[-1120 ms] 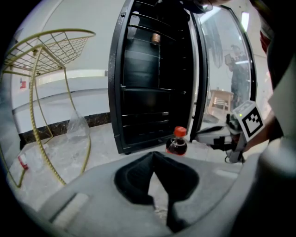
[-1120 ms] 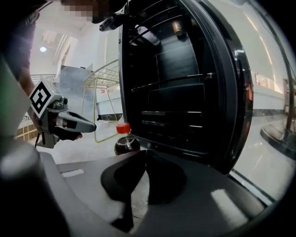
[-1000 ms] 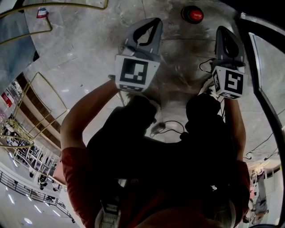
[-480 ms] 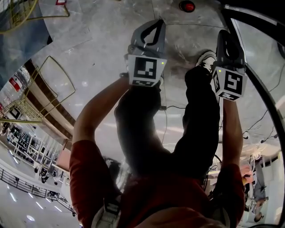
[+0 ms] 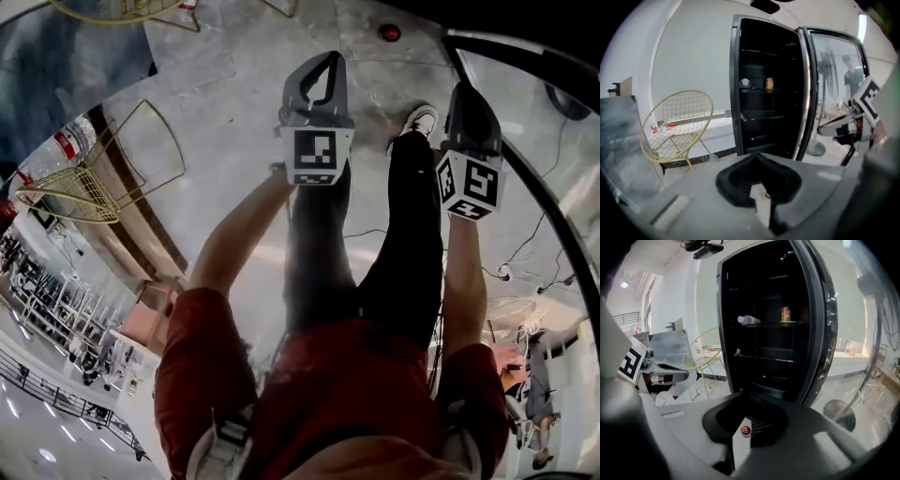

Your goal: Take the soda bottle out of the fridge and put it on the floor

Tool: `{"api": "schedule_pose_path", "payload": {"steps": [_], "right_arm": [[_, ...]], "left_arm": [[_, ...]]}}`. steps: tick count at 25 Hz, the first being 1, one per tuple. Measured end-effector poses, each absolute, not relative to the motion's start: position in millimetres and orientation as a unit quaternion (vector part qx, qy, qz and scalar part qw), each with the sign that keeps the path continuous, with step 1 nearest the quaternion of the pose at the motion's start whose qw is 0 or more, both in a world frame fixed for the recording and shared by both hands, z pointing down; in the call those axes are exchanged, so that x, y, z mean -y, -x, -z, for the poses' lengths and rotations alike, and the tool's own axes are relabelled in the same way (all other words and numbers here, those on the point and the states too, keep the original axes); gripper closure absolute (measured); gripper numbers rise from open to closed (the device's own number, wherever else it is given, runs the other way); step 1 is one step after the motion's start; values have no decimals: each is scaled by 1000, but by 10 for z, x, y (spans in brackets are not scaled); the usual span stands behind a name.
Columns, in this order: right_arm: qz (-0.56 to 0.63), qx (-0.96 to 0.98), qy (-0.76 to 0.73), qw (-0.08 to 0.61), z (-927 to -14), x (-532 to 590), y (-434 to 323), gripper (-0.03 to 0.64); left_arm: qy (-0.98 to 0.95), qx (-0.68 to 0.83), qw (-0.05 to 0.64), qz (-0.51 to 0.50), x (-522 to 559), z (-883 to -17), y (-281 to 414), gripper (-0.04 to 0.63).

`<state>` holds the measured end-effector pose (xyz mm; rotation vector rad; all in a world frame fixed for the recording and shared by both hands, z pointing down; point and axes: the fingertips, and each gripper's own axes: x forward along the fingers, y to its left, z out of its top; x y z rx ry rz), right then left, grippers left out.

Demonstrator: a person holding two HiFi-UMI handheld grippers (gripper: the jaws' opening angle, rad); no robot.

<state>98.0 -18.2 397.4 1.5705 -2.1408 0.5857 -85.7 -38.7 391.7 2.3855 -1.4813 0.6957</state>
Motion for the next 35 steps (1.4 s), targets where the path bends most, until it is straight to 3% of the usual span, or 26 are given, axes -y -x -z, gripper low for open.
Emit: {"api": "schedule_pose_path", "payload": {"steps": [7,17,23,35], "right_arm": [[-230,778,-553,190,-2504,32,-937,615],[-197,809,-522,185,-1082,105,-1085,615],[-188,807,-535,164,-338,70,-1178,615],[-195,778,-595,46,603,247,-1674,615]], "left_arm": [[-800,531,167,-223,307,-2241,871,595],[-813,528,123,-214,376,-716,458,595],[-825,522,118,-182,411,35,376,595],[-846,507,73,-149,514,755,306,595]]}}
